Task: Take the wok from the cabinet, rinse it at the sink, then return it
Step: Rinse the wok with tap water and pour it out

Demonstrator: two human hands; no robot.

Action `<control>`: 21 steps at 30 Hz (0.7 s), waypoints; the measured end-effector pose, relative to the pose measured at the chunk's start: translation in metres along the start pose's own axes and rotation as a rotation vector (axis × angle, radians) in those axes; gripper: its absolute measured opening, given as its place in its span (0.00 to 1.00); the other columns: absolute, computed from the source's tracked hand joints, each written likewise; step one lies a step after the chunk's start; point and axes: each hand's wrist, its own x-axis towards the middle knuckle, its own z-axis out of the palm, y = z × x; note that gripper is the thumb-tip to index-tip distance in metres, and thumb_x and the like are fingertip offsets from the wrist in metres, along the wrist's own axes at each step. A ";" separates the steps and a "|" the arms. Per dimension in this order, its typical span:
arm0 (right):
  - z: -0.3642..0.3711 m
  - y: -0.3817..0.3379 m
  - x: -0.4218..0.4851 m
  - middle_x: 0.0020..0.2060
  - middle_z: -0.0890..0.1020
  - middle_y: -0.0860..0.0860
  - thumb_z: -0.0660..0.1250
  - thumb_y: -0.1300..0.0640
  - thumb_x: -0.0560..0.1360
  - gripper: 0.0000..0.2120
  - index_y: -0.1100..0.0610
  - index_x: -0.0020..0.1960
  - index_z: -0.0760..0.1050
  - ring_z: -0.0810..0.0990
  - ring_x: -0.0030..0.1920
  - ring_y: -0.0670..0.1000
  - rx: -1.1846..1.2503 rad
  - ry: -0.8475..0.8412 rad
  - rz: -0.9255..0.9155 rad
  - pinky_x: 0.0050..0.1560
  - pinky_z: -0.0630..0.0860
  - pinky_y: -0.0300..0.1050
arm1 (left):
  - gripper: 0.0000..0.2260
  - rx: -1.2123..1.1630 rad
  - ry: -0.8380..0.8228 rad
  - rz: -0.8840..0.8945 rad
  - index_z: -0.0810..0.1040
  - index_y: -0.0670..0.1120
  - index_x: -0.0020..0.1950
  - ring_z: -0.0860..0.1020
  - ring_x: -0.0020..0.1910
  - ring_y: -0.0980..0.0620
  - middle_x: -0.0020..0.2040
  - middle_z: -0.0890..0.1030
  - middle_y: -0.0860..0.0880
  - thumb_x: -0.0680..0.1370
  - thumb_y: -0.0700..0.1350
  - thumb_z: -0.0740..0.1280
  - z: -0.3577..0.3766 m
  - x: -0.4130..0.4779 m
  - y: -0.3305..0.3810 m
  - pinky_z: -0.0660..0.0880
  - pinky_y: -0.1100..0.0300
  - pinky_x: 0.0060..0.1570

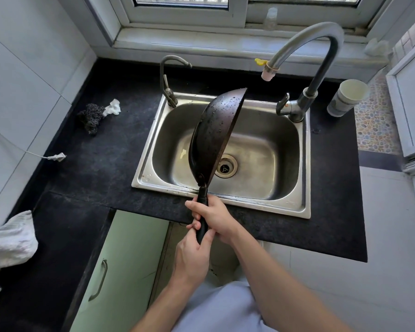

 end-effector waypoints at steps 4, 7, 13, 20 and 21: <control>0.001 0.000 -0.002 0.29 0.70 0.52 0.66 0.62 0.81 0.07 0.59 0.46 0.68 0.72 0.25 0.46 -0.007 0.001 -0.007 0.41 0.83 0.48 | 0.14 0.014 -0.001 -0.001 0.78 0.43 0.58 0.76 0.46 0.51 0.46 0.81 0.50 0.80 0.52 0.64 0.000 -0.001 0.001 0.70 0.58 0.45; -0.001 0.000 -0.003 0.29 0.70 0.52 0.66 0.62 0.81 0.07 0.59 0.47 0.68 0.72 0.24 0.46 0.008 -0.003 -0.012 0.41 0.83 0.48 | 0.14 0.012 -0.004 -0.001 0.78 0.43 0.57 0.76 0.44 0.52 0.45 0.80 0.51 0.80 0.52 0.64 0.002 -0.003 0.003 0.70 0.58 0.44; -0.005 0.007 -0.001 0.28 0.70 0.50 0.66 0.61 0.82 0.06 0.58 0.49 0.68 0.71 0.24 0.47 0.069 -0.017 -0.008 0.40 0.83 0.49 | 0.13 0.027 -0.008 0.001 0.78 0.43 0.55 0.77 0.45 0.51 0.45 0.80 0.51 0.80 0.52 0.65 0.002 -0.004 0.003 0.71 0.56 0.45; -0.010 0.008 -0.003 0.28 0.71 0.49 0.66 0.62 0.81 0.05 0.58 0.49 0.69 0.72 0.25 0.47 0.080 -0.021 0.002 0.42 0.83 0.50 | 0.13 0.051 -0.023 -0.007 0.78 0.44 0.54 0.77 0.44 0.49 0.44 0.80 0.50 0.80 0.53 0.64 0.004 -0.006 0.007 0.72 0.55 0.44; -0.010 0.009 -0.003 0.28 0.71 0.49 0.66 0.62 0.81 0.05 0.58 0.49 0.69 0.72 0.25 0.47 0.086 -0.020 0.005 0.42 0.83 0.50 | 0.13 0.053 -0.024 -0.011 0.78 0.44 0.54 0.77 0.44 0.49 0.45 0.80 0.50 0.80 0.53 0.64 0.005 -0.006 0.007 0.72 0.55 0.44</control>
